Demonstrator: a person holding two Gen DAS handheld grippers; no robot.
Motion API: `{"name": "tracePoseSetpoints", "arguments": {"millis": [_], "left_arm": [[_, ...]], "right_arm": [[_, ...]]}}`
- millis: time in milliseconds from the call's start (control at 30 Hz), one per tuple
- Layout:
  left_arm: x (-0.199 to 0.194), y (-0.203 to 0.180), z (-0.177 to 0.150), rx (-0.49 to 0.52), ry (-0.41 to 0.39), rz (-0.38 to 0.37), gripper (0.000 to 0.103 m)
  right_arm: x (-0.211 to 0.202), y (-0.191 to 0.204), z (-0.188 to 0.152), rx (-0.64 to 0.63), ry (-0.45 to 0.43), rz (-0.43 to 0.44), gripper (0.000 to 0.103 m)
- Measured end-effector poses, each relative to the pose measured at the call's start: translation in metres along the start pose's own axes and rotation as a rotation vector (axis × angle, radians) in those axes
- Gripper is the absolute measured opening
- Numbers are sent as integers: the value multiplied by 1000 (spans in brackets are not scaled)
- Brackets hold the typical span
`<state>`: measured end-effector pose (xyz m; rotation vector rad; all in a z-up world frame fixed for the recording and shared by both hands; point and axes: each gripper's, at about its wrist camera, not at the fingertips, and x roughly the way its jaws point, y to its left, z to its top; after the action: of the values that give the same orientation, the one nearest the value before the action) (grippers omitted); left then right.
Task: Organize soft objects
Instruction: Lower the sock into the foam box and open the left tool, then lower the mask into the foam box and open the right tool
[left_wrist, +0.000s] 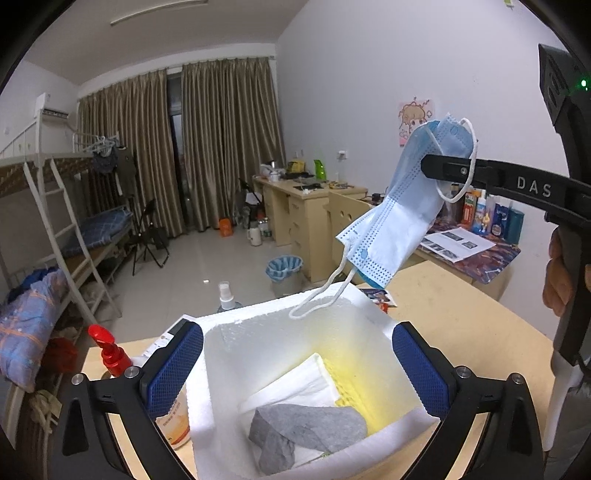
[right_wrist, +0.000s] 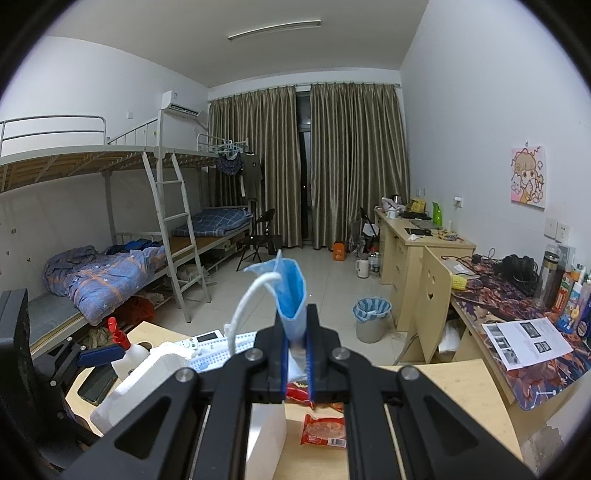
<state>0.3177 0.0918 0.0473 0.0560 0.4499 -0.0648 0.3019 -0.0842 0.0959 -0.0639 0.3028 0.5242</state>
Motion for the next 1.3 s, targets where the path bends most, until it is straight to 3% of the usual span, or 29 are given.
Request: {"name": "tracePoseSetpoints", "arguments": {"millis": [433, 667, 967, 1300], "left_arm": [[-31, 2, -1, -11, -57, 33, 102], [-46, 21, -11, -33, -72, 118, 102], [-79, 55, -27, -111, -174, 251, 102], [-92, 71, -45, -150, -236, 275, 103]], "right_arm": [[1, -1, -3, -7, 3, 29, 10], [10, 11, -7, -24, 28, 81, 10], [16, 38, -16, -63, 68, 162, 10], [23, 55, -23, -93, 118, 218, 10]]}}
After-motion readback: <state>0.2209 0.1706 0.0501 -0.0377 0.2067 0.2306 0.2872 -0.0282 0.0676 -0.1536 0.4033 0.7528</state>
